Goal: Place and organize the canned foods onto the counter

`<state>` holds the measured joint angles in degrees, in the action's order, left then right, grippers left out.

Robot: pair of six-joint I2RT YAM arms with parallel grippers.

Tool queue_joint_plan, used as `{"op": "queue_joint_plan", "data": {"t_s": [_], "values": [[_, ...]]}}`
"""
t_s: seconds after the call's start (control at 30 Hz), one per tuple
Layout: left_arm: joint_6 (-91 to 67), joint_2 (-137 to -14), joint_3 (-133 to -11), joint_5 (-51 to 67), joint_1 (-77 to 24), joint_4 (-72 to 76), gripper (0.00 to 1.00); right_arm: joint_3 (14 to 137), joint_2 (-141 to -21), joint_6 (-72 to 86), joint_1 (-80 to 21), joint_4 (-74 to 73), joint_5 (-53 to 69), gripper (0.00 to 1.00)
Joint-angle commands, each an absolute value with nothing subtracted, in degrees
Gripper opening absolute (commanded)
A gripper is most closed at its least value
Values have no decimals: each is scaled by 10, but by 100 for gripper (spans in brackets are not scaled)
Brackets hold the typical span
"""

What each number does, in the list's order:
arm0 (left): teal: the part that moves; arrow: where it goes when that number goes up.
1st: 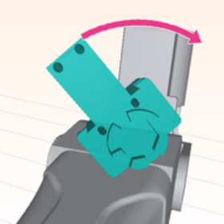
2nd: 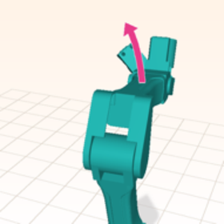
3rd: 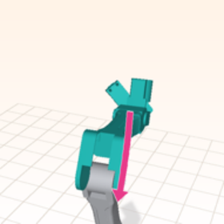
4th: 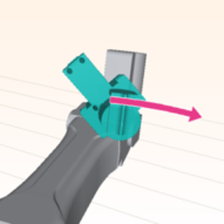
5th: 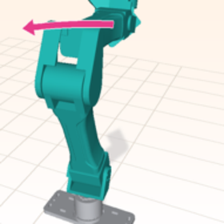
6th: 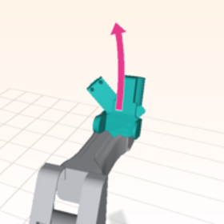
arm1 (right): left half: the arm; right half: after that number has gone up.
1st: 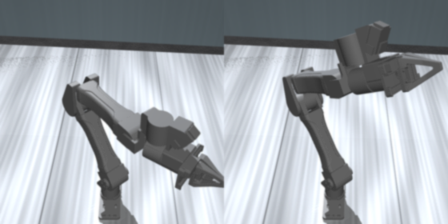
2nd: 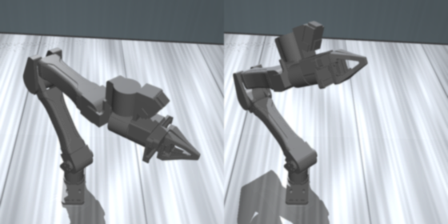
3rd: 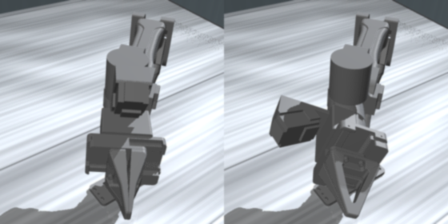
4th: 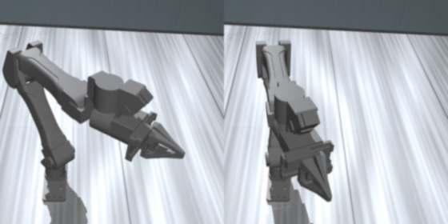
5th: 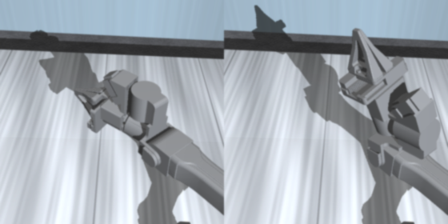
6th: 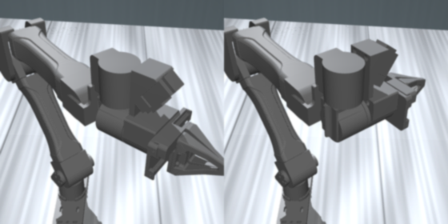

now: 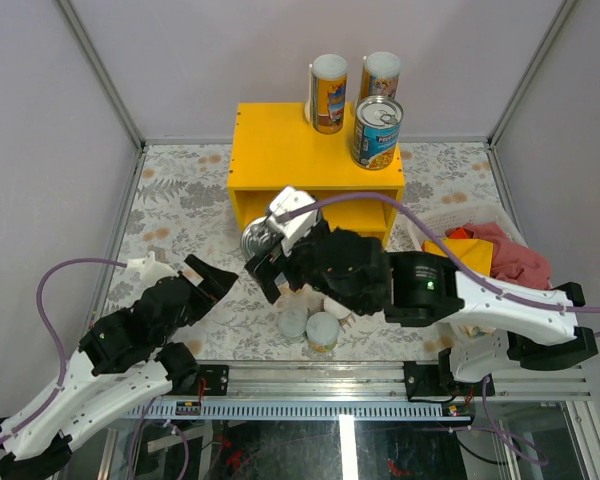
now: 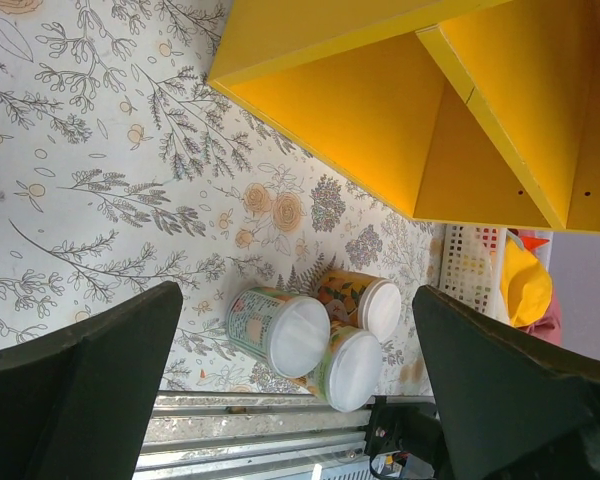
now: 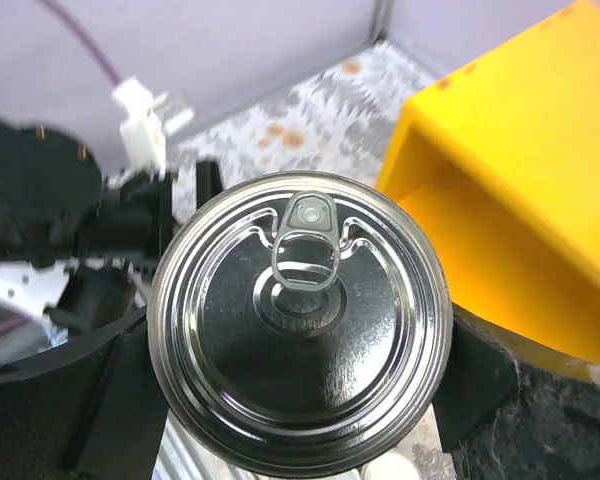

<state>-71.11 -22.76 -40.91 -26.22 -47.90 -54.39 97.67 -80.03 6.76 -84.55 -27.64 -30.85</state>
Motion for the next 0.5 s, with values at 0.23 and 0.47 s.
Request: {"op": "queue_joint_plan", "data": {"t_s": [0.23, 0.47], "values": [[-655, -263, -406, -244, -476, -479, 100, 1188, -834, 44, -761, -282, -410, 0], [-633, -288, -408, -216, -476, -463, 100, 1258, -878, 57, -667, -317, -380, 0]]}}
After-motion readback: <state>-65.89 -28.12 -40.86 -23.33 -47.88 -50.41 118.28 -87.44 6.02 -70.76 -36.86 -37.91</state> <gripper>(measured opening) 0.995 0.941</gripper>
